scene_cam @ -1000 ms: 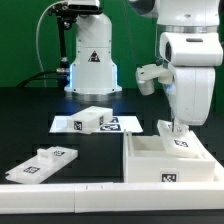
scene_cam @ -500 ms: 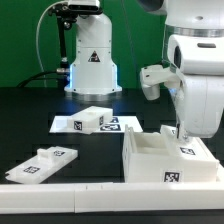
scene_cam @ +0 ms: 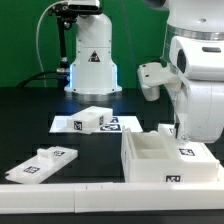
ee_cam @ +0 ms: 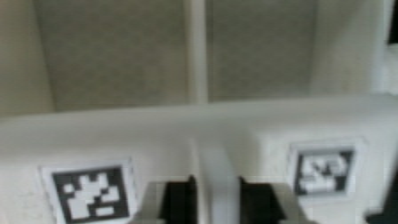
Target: Assemble cabinet
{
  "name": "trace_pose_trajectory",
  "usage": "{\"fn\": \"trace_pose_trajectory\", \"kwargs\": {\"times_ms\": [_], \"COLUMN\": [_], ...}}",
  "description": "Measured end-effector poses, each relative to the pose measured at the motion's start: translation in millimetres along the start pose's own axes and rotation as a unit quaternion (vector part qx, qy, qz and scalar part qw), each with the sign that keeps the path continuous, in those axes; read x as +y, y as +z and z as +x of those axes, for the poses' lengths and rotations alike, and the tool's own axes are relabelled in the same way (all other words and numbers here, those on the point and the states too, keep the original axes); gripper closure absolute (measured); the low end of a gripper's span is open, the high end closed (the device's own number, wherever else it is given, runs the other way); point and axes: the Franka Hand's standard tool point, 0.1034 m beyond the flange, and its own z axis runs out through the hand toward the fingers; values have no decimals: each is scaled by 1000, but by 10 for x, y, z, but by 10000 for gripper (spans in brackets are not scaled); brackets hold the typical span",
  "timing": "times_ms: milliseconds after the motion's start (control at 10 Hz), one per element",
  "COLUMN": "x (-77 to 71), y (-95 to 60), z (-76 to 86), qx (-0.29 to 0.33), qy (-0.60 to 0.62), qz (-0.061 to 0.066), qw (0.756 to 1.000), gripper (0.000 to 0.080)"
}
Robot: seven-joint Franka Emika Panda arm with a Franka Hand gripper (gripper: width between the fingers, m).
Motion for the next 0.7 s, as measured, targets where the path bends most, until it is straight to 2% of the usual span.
{"fn": "trace_pose_trajectory", "kwargs": {"times_ms": [100,200,300,400,500,600,700], "x": [0,0,0,0,0,0,8], "y": [1,1,2,2,2,2,-9], "z": [-1,-2,-3,-3,-4,-4,-16], "qx": [0,0,0,0,0,0,0], "qy": [0,0,0,0,0,0,2], "qz": [0,0,0,0,0,0,-1], "qw": [1000,1000,1000,1000,1000,1000,1000], "gripper": [528,344,210,210,54,17,17]}}
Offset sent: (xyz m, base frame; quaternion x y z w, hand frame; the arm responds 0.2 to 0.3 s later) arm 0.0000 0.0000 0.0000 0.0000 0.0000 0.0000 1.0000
